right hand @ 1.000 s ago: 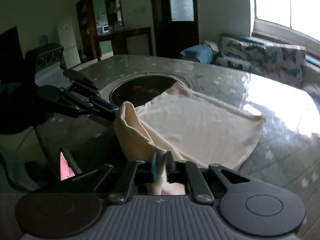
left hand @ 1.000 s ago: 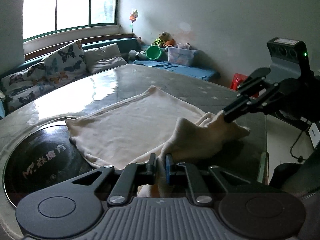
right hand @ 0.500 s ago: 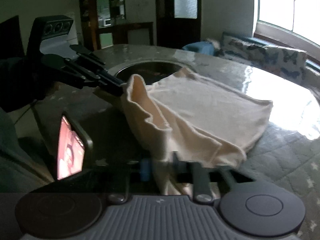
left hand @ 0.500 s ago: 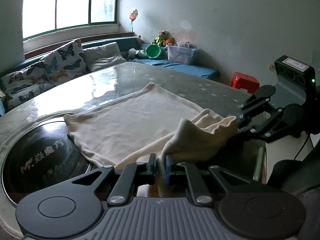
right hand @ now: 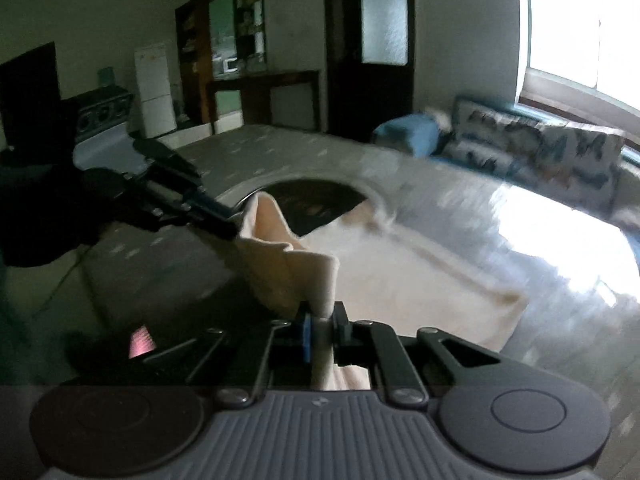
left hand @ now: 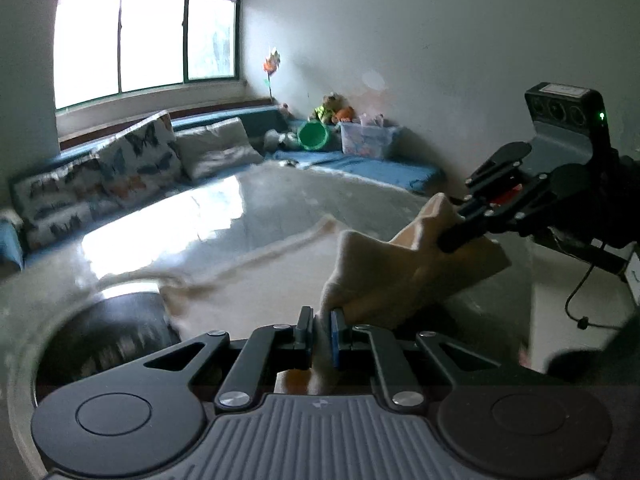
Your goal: Fold clothes
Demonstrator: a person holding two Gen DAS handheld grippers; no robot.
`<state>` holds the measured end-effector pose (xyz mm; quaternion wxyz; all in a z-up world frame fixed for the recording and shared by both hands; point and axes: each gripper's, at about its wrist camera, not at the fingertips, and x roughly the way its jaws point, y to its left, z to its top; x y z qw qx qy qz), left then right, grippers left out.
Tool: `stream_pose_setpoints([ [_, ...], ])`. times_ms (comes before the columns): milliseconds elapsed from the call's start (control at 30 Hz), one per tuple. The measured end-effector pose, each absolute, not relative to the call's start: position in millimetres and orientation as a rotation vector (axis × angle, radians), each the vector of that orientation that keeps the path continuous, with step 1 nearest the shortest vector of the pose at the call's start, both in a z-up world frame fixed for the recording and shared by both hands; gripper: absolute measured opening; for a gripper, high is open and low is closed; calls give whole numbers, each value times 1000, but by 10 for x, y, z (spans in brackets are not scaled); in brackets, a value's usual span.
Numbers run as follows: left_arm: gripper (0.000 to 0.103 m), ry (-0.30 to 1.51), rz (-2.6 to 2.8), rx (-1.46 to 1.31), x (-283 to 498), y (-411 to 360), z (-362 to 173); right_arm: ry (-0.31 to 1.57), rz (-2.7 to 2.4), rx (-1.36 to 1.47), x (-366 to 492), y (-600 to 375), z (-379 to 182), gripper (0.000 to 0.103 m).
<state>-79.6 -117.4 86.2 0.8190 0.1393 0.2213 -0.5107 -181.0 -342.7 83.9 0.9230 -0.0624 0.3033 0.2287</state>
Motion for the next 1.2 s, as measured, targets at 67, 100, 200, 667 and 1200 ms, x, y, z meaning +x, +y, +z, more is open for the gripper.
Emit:
stream_pose_setpoints([
  [67,9,450,-1072,303,-614,-1290,906,614,443,-125,-1605,-3505,881,9],
  [100,9,442,-1062,307,-511,-1361,917,612,429,-121,-1491,-3548,896,9],
  [200,9,432,-1037,315,-192,-1591,910,625,385,-117,-1157,-3670,874,9],
  [667,10,567,-835,215,705,-2111,421,702,150,-8,-289,-4010,145,31],
  [1200,12,635,-915,225,427,-2456,277,661,114,109,-477,-3903,-75,40],
])
